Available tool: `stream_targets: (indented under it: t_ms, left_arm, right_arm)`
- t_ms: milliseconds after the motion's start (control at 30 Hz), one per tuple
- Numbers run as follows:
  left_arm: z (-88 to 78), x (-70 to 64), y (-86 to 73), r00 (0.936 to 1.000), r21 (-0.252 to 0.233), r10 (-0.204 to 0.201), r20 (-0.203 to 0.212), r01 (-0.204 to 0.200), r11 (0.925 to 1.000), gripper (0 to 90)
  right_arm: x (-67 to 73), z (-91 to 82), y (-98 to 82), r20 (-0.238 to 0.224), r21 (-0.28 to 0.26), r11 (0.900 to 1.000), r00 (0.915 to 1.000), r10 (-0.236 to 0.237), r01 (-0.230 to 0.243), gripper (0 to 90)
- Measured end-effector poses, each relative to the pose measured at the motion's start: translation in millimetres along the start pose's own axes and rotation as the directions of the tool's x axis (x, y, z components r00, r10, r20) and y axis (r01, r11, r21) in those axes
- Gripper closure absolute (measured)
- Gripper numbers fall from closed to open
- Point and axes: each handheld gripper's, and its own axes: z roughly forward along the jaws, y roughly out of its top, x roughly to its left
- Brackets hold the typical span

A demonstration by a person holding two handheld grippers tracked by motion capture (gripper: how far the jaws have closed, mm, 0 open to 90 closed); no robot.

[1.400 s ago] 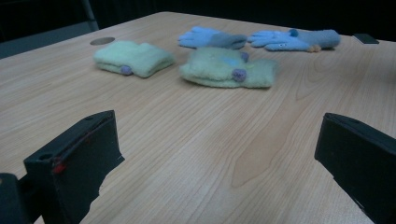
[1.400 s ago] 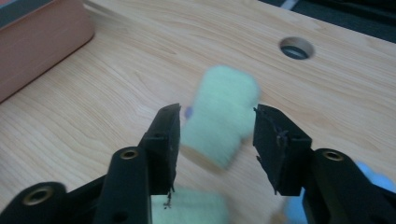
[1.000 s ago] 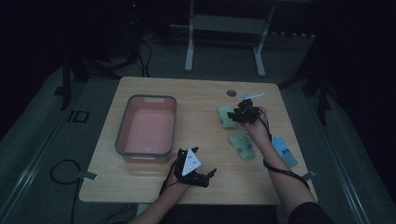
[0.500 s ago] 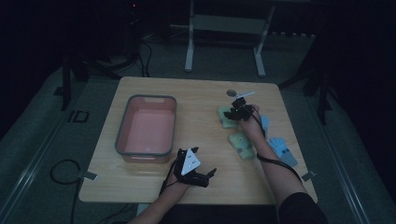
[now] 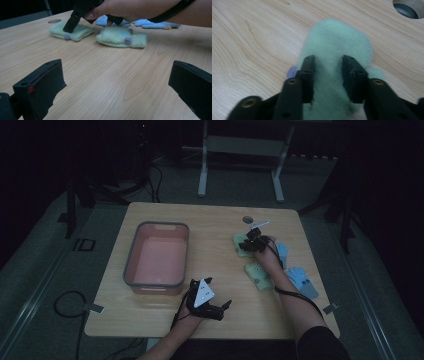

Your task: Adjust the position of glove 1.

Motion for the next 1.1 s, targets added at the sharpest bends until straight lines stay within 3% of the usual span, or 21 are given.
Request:
stream_targets:
  t_ms: [100, 267, 400, 600, 833, 1100]
  left_arm:
    - [0.1, 0.2, 0.0, 1.0, -0.001, -0.002, 0.0, 0.002, 1.0, 0.3]
    - [-0.3, 0.2, -0.2, 1.0, -0.004, -0.003, -0.003, 0.003, 1.0, 0.3]
    - [-0.4, -0.2, -0.2, 1.0, -0.004, -0.002, -0.008, 0.002, 1.0, 0.3]
    - [-0.5, -0.9, -0.1, 0.9998, -0.002, 0.005, -0.016, -0.005, 1.0, 0.3]
    - [-0.8, -2.0, -0.3, 0.9996, -0.006, 0.009, -0.026, -0.009, 0.9999, 0.3]
    - [-1.8, -1.4, -0.6, 0.9995, -0.015, 0.009, -0.032, -0.009, 0.9998, 0.3]
  right_arm:
    - [2.8, -1.1, 3.0, 0.001, 0.02, 1.0, 0.9997, 0.023, -0.023, 81.9]
    - [8.8, -12.7, 11.7, -0.005, 0.029, 0.997, 0.9971, 0.076, -0.076, 84.9]
    - [21.9, -38.3, 21.1, -0.001, -0.022, 0.997, 0.997, 0.078, -0.078, 85.0]
    - [54.7, -86.7, 25.5, -0.007, -0.106, 0.992, 0.9972, 0.074, -0.075, 85.0]
    - [98.1, -133.7, 10.8, 0.009, -0.172, 0.982, 0.9962, 0.086, -0.083, 85.0]
    - [130.9, -148.0, -23.5, 0.011, -0.16, 0.979, 0.9917, 0.128, -0.125, 84.9]
